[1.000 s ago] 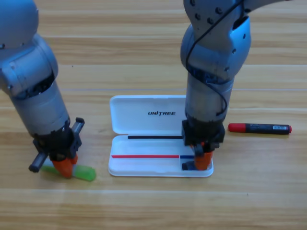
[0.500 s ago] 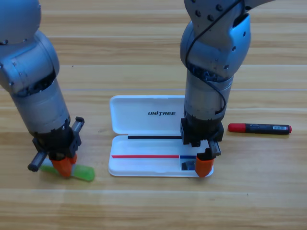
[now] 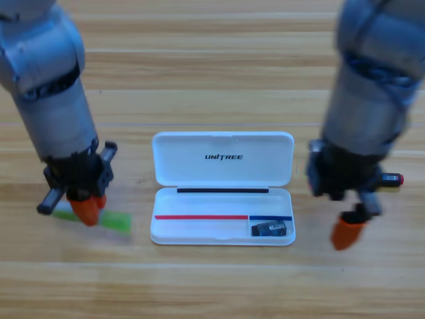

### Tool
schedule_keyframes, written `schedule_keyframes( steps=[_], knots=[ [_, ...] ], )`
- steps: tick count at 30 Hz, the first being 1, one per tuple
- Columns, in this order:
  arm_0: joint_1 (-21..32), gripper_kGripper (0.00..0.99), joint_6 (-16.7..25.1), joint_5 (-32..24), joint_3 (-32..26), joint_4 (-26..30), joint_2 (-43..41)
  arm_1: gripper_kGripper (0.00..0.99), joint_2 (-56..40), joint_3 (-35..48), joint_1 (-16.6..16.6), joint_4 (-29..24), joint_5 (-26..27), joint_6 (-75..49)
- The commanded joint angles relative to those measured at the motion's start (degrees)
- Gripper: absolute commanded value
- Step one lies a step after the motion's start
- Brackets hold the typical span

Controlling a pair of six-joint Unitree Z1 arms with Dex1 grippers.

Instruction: Clean up eraser and pencils

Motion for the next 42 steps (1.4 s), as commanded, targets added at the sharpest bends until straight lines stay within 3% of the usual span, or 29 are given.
schedule_keyframes(
  steps=[1, 9, 17, 32, 42],
  knots=[
    [0.0, 0.0, -1.7, -0.7, -5.2, 4.5, -0.5, 0.818, -7.0, 7.8, -3.6, 1.1, 0.9, -0.2],
    [-0.4, 0.0, -3.1, -3.1, -10.0, 7.4, -0.2, 0.818, -6.0, 12.0, -11.2, -1.6, 0.2, -4.2],
    [-3.6, 0.0, -5.7, -3.8, -14.5, 9.4, 3.2, 0.818, -2.8, 12.4, -15.3, -6.4, -0.9, -7.5],
    [-9.8, 0.0, -9.8, -4.8, -19.6, 9.4, 8.8, 0.818, 5.2, 9.3, -19.6, -9.9, -1.3, -13.8],
    [-11.0, 0.0, -10.2, -5.2, -21.7, 9.4, 11.2, 0.818, 7.6, 6.9, -21.0, -11.1, -1.5, -15.5]
  ],
)
